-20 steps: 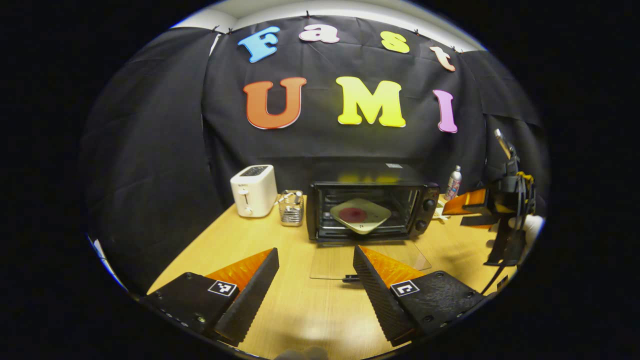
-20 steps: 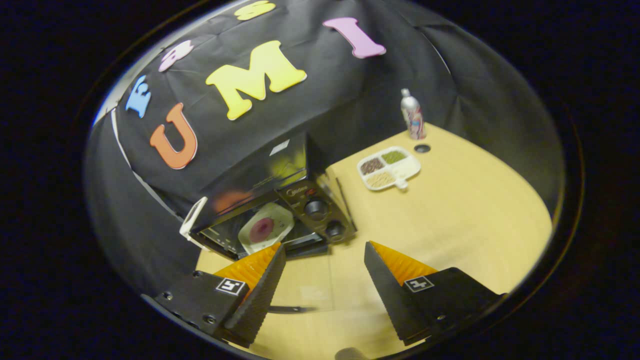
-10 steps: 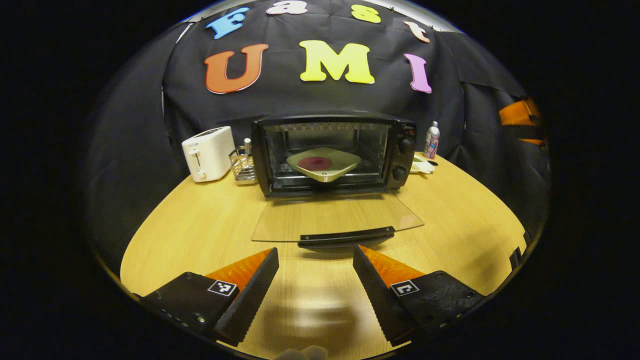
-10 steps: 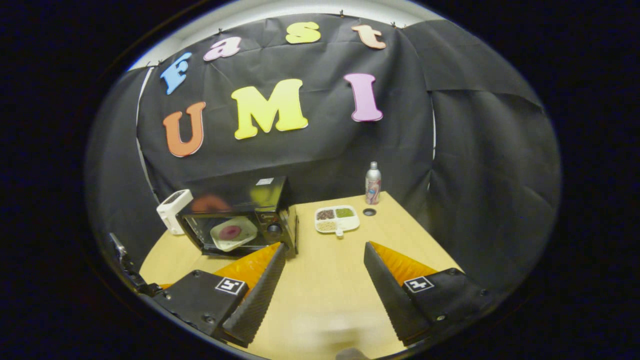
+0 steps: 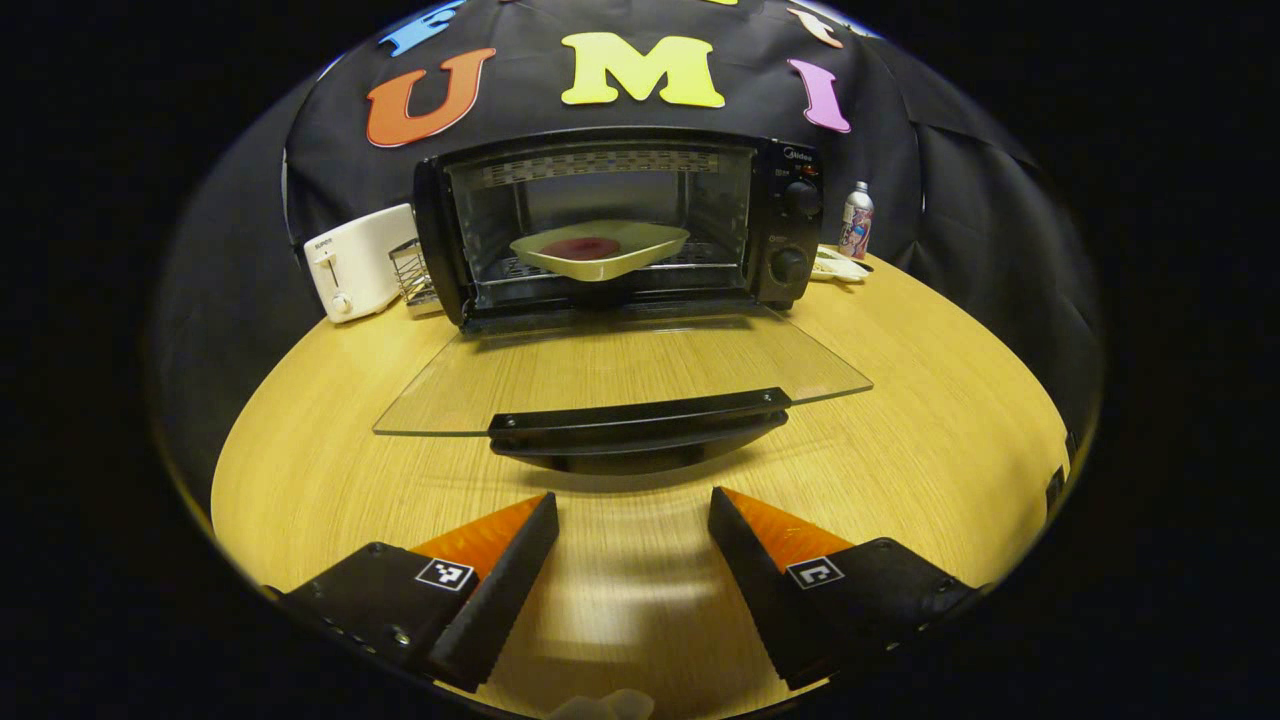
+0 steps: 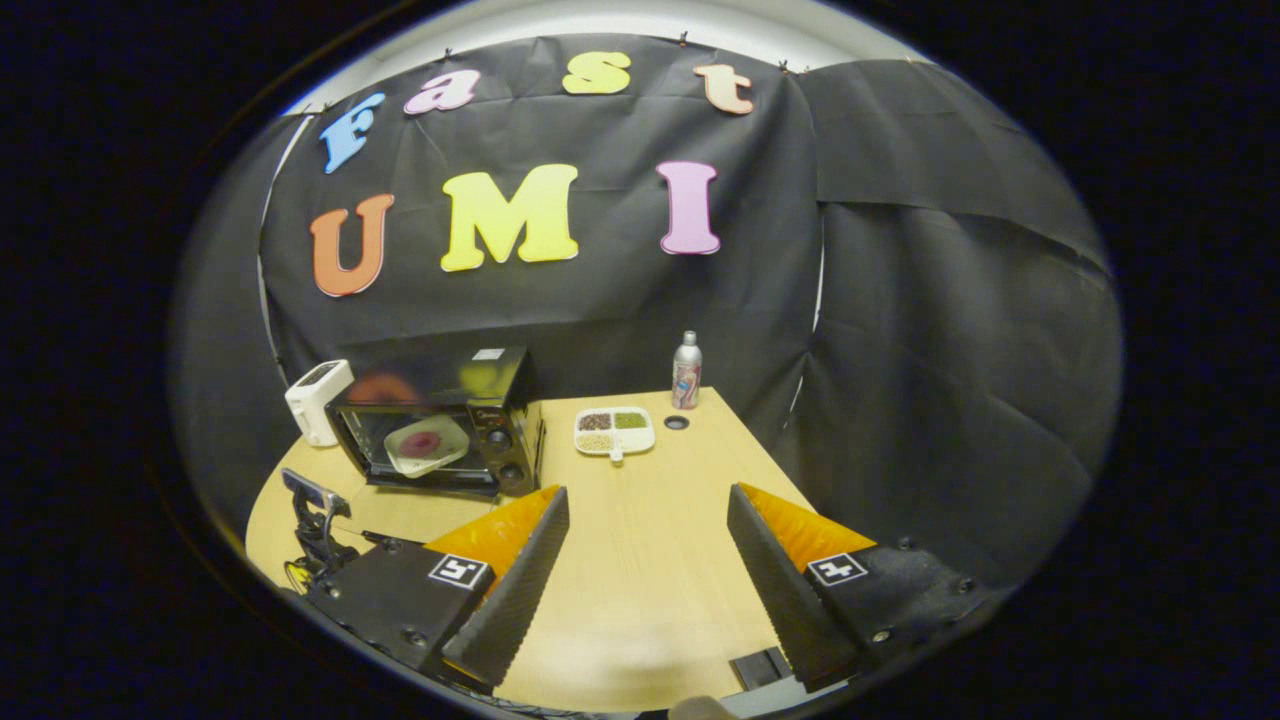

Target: Open the electric oven with the left hand, put the food in, and close the electric oven.

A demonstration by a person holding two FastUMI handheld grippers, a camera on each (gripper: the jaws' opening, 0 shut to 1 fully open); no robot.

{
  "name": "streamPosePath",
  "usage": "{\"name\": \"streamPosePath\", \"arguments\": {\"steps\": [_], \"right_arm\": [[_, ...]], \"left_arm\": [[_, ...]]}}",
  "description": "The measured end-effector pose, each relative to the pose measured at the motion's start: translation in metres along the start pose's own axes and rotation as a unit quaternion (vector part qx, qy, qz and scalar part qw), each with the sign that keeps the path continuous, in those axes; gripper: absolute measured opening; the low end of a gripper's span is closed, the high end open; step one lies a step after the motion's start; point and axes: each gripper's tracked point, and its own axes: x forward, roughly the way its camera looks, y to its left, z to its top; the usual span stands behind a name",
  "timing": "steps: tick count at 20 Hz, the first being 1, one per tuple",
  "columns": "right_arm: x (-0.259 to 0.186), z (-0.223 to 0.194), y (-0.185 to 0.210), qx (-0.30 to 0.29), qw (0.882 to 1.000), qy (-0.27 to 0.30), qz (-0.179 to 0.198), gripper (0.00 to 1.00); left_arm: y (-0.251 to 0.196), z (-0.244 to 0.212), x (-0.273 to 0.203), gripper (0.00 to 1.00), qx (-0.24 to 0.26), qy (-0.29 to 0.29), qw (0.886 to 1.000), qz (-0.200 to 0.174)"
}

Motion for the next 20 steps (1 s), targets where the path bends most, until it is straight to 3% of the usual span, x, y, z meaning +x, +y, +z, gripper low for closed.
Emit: {"name": "streamPosePath", "arguments": {"steps": [1,2,4,8,11,20], "right_arm": [[-0.002,0.001,-0.002,0.002,1.0,0.002,-0.001,1.0],[-0.002,0.002,-0.003,0.002,1.0,0.001,-0.003,0.96],[-0.002,0.007,-0.003,0.003,1.0,-0.003,-0.002,0.96],[0.005,0.007,-0.007,0.02,1.0,0.005,0.002,1.0],[0.011,0.008,-0.01,0.029,1.0,0.008,0.001,0.96],[0.016,0.021,-0.004,0.034,0.999,-0.002,0.019,0.96]], "left_arm": [[0.004,0.003,0.003,0.89,0.001,0.001,1.0,0.003],[0.002,0.006,0.004,0.97,-0.01,0.006,1.0,-0.001],[0.002,0.013,0.001,0.98,-0.012,0.002,1.0,-0.002],[0.006,0.042,-0.01,0.97,0.002,-0.02,1.0,-0.001],[0.009,0.069,-0.016,0.98,0.0,-0.036,0.999,-0.001],[0.027,0.161,-0.013,0.97,0.017,-0.099,0.995,0.012]]}}
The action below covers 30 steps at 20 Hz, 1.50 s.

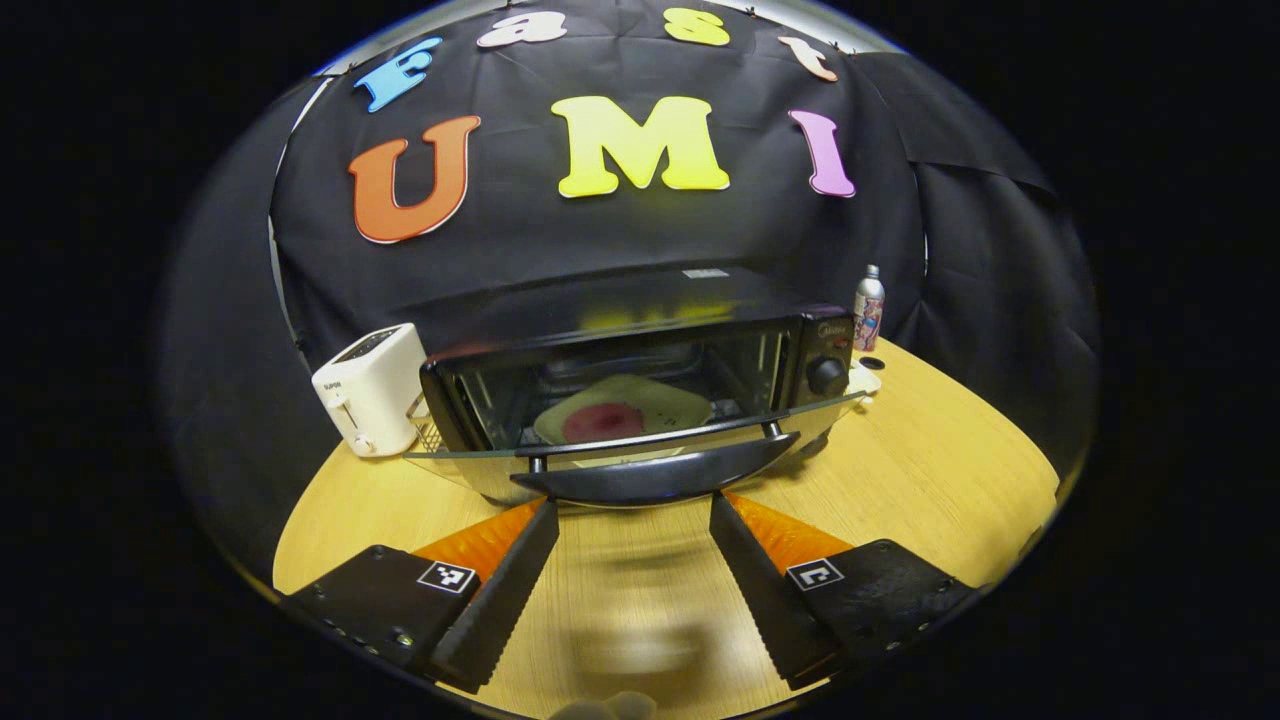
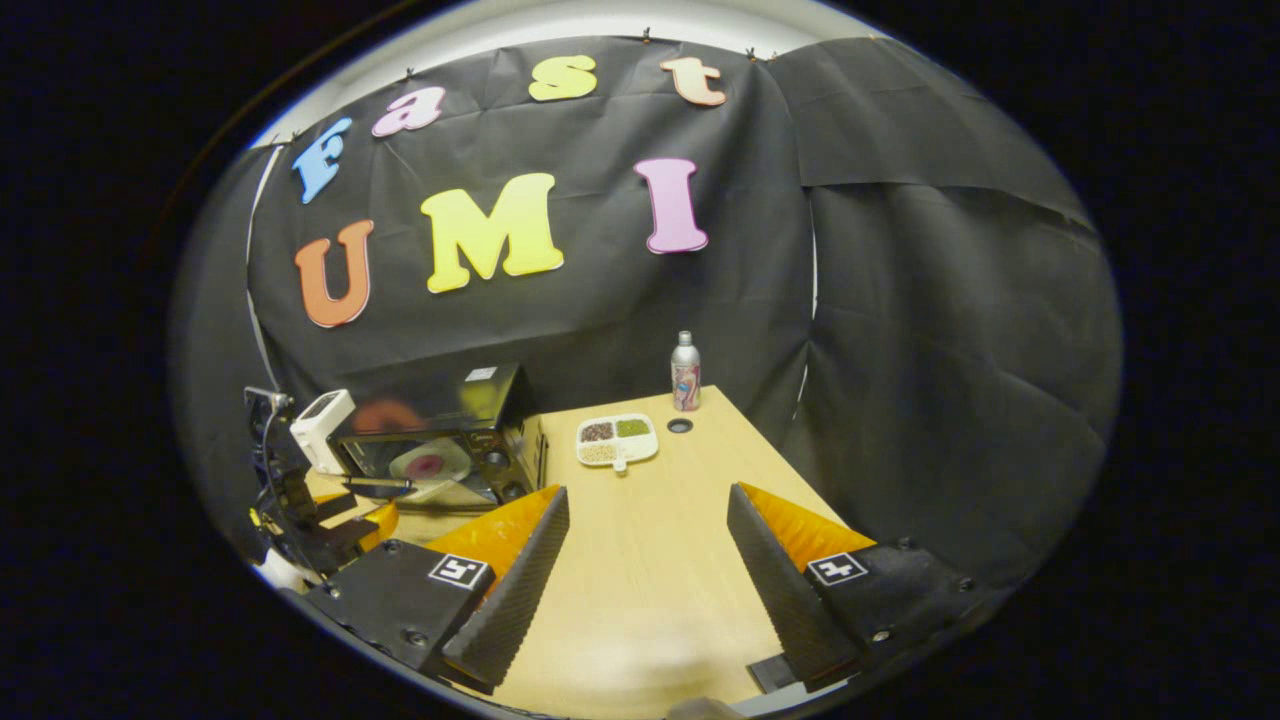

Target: Open the electric oven with the left hand, put the food in, and close the electric oven.

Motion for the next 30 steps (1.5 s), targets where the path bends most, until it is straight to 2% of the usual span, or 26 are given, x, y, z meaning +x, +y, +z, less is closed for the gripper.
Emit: {"name": "streamPosePath", "arguments": {"steps": [6,11,16,19,23,25,30], "right_arm": [[-0.007,0.012,-0.004,-0.001,1.0,-0.008,0.001,0.96],[-0.019,0.024,0.003,-0.002,1.0,-0.02,0.004,0.96],[-0.047,0.053,0.018,-0.01,0.998,-0.055,0.014,0.96],[-0.072,0.077,0.032,-0.019,0.996,-0.086,0.033,0.96],[-0.1,0.101,0.035,-0.048,0.989,-0.131,0.045,0.96],[-0.112,0.107,0.039,-0.056,0.986,-0.144,0.057,0.96],[-0.131,0.104,0.04,-0.059,0.985,-0.143,0.081,0.96]], "left_arm": [[-0.01,0.007,-0.004,0.97,-0.007,-0.01,1.0,-0.004],[-0.011,0.02,-0.031,0.97,-0.013,-0.033,0.999,-0.009],[-0.005,0.075,-0.101,0.96,-0.047,-0.094,0.994,-0.022],[0.007,0.112,-0.153,0.97,-0.049,-0.141,0.989,-0.011],[0.022,0.135,-0.219,0.97,-0.023,-0.173,0.984,0.025],[0.025,0.137,-0.24,0.97,-0.031,-0.174,0.984,0.038],[0.028,0.15,-0.288,0.97,-0.037,-0.204,0.976,0.068]]}}
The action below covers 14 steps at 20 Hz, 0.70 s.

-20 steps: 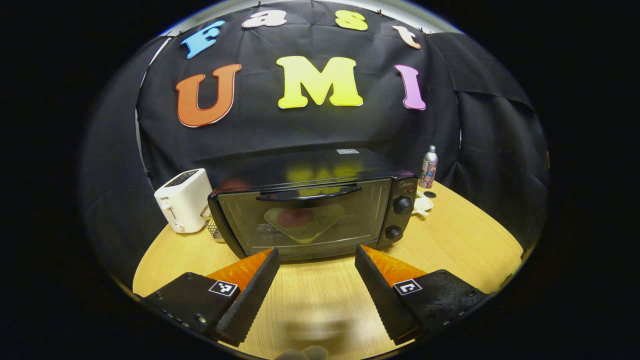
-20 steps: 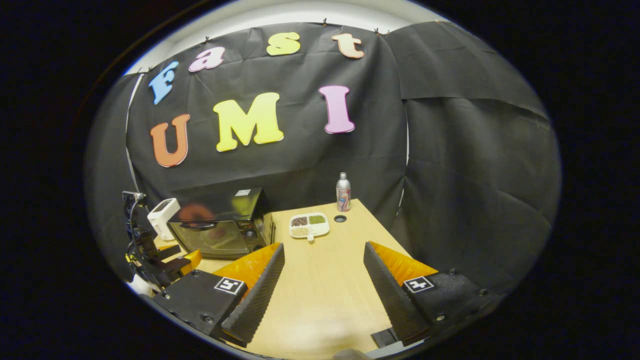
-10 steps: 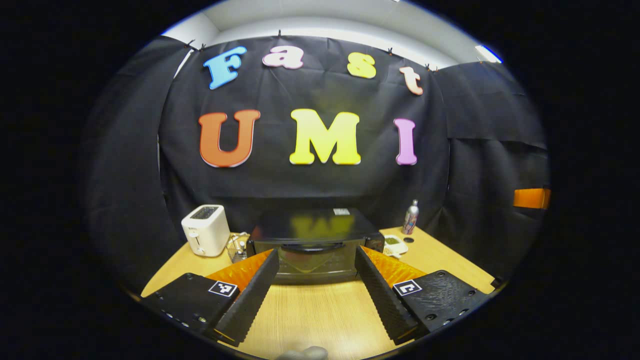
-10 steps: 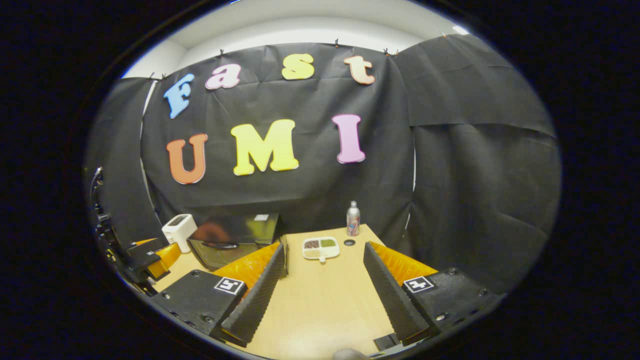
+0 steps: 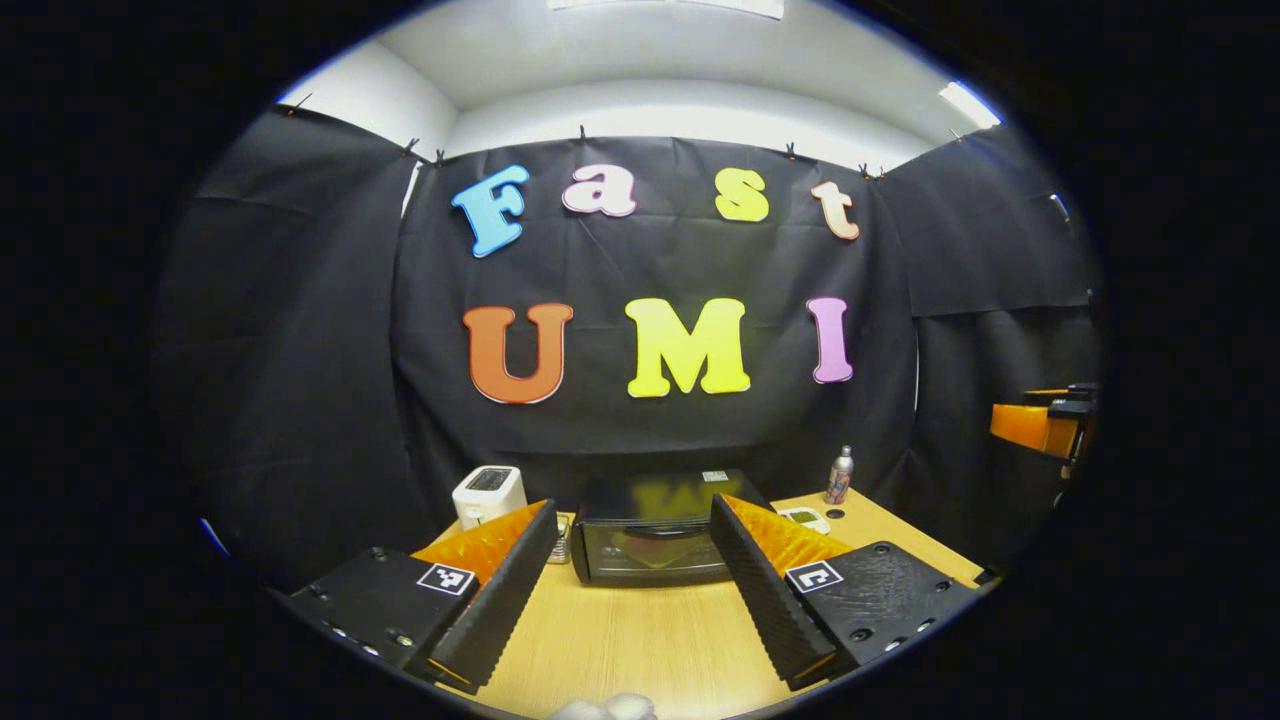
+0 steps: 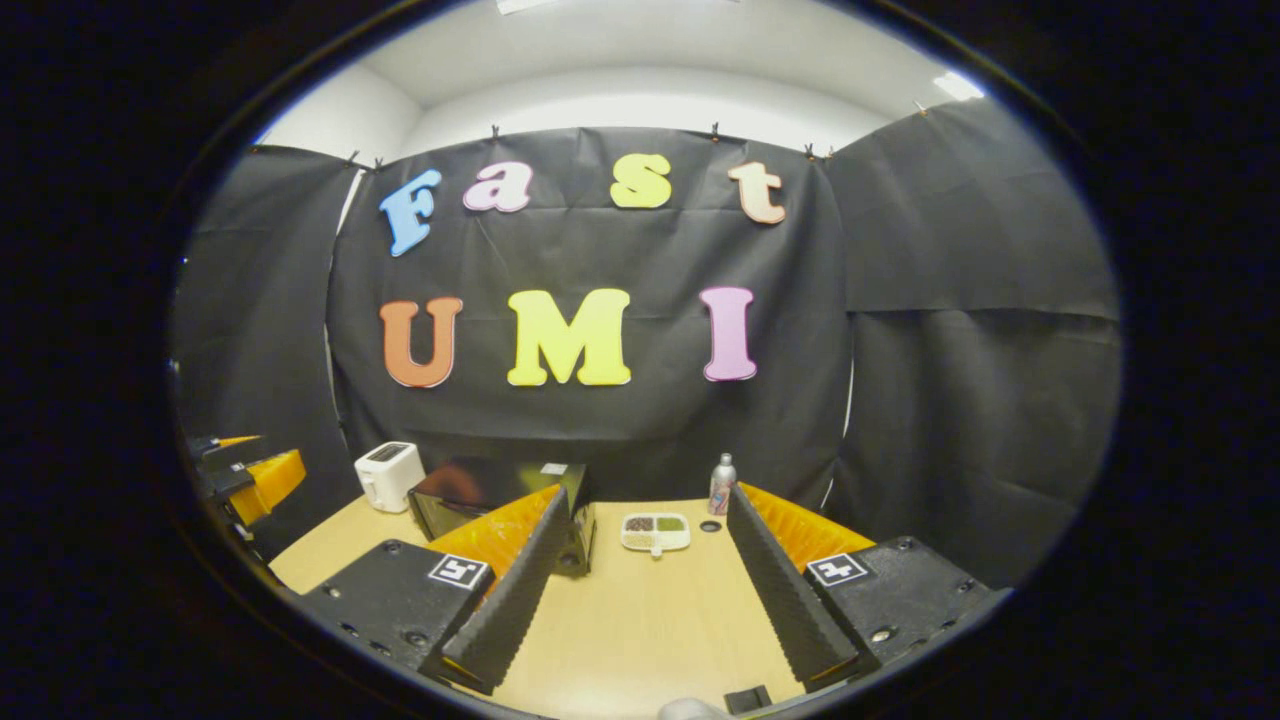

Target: Open the electric oven with the left hand, put the food in, and close the electric oven.

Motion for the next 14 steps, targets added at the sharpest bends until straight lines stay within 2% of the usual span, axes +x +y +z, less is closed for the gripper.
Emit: {"name": "streamPosePath", "arguments": {"steps": [2,3,6,9,14], "right_arm": [[-0.009,0.003,-0.003,0.003,1.0,-0.008,0.004,0.96],[-0.011,0.006,-0.006,0.003,1.0,-0.012,0.003,0.96],[-0.016,0.009,-0.014,0.01,1.0,-0.016,0.003,0.96],[-0.017,0.011,-0.022,0.009,1.0,-0.013,-0.001,0.96],[-0.022,0.025,-0.024,0.005,1.0,-0.025,0.008,0.96]], "left_arm": [[-0.002,0.005,-0.011,1.0,0.002,-0.001,1.0,0.005],[-0.004,0.008,-0.016,0.97,0.003,-0.002,1.0,0.004],[-0.01,0.02,-0.024,0.97,0.006,-0.016,1.0,0.008],[-0.021,0.025,-0.027,0.97,-0.012,-0.02,1.0,0.002],[-0.024,0.034,-0.026,0.96,-0.004,-0.025,1.0,0.004]]}}
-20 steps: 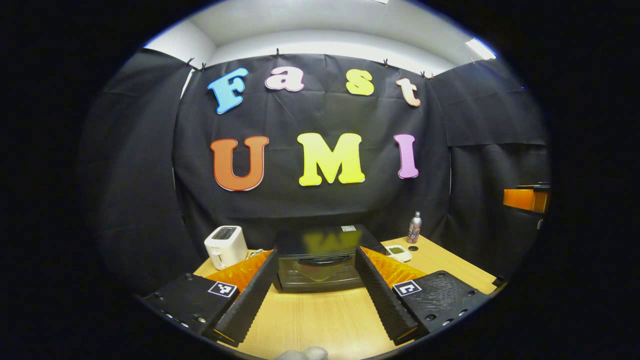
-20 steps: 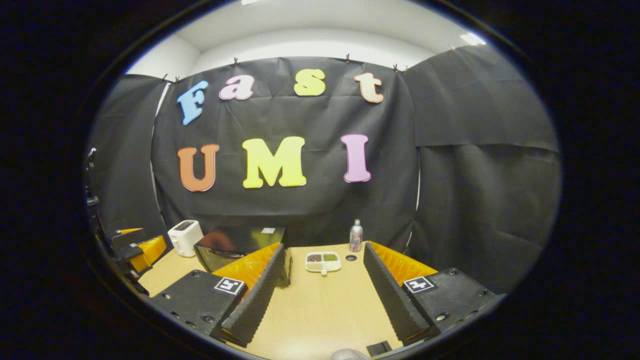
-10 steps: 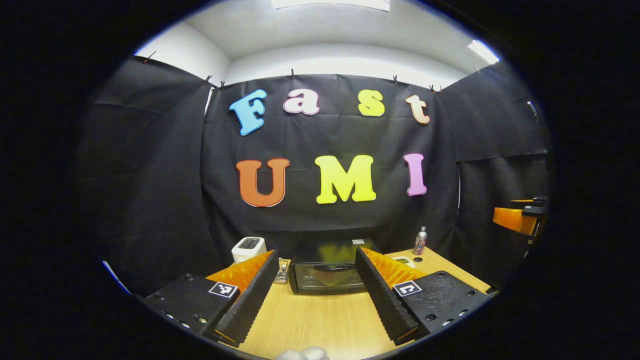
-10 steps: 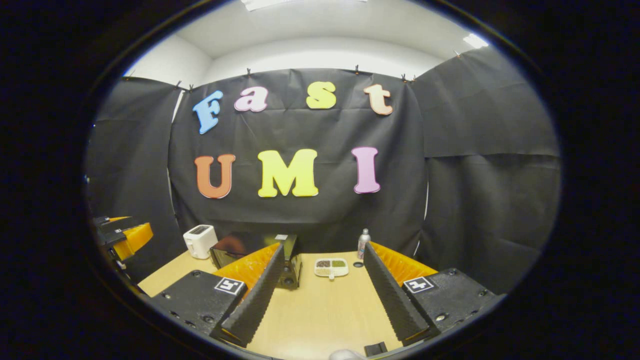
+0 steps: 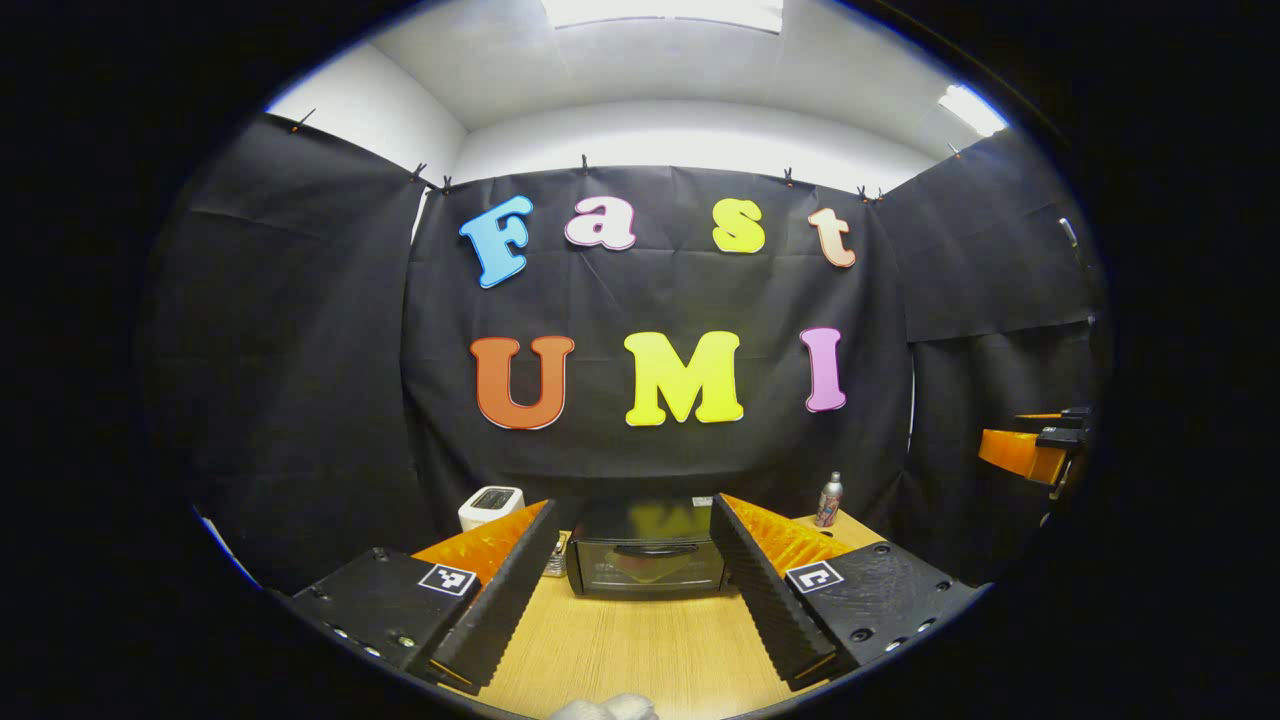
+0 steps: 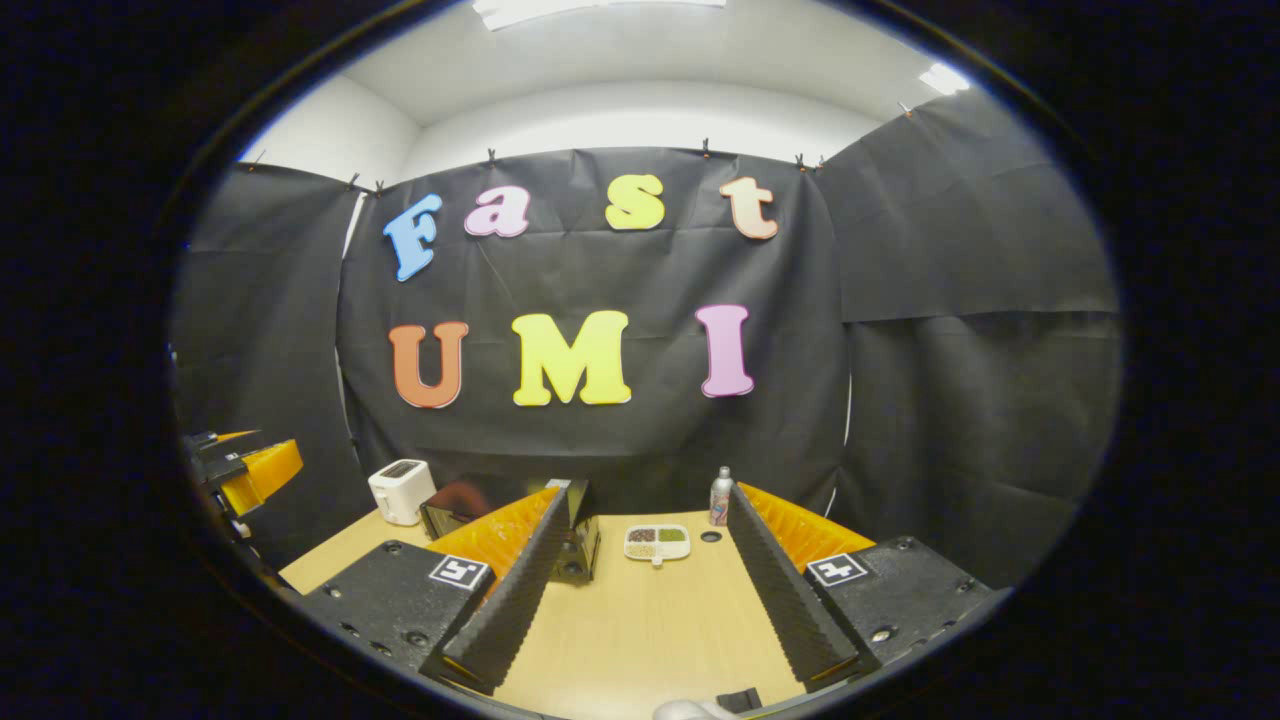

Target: Open the electric oven with the left hand, put the food in, and close the electric oven.

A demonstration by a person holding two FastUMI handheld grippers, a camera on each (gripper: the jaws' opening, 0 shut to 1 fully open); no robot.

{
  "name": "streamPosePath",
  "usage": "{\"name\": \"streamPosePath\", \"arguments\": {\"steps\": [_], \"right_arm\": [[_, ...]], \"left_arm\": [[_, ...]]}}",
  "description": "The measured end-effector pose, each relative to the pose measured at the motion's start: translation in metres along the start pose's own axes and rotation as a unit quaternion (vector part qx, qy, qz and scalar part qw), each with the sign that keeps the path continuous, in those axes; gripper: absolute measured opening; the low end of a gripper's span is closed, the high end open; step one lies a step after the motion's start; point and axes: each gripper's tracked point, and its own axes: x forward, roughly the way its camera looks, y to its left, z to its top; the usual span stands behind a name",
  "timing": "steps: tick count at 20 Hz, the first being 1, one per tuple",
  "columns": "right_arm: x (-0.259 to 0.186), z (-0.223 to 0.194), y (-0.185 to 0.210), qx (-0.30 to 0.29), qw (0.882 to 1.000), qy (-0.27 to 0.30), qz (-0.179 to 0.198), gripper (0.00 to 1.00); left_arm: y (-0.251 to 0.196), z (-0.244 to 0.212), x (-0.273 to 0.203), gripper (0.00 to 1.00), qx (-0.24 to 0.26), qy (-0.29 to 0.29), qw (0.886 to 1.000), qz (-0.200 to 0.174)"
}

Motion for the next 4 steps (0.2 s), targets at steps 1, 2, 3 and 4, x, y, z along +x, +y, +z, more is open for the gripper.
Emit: {"name": "streamPosePath", "arguments": {"steps": [1,2,3,4], "right_arm": [[0.0001,0.0013,-0.0004,-0.003,1.0,-0.002,0.001,0.96],[0.0,0.0035,-0.0007,-0.004,1.0,-0.005,0.002,0.96],[-0.0004,0.0055,-0.0002,-0.003,1.0,-0.006,0.002,0.96],[0.0002,0.0065,0.0001,-0.001,1.0,-0.006,0.003,0.96]], "left_arm": [[-0.0001,-0.0005,0.0009,0.96,0.001,0.002,1.0,0.001],[-0.0012,-0.0018,0.0016,0.96,0.0,0.005,1.0,0.0],[-0.0027,-0.0014,0.0032,0.96,-0.001,0.006,1.0,-0.001],[-0.0035,0.0002,0.0052,0.96,-0.001,0.007,1.0,-0.002]]}}
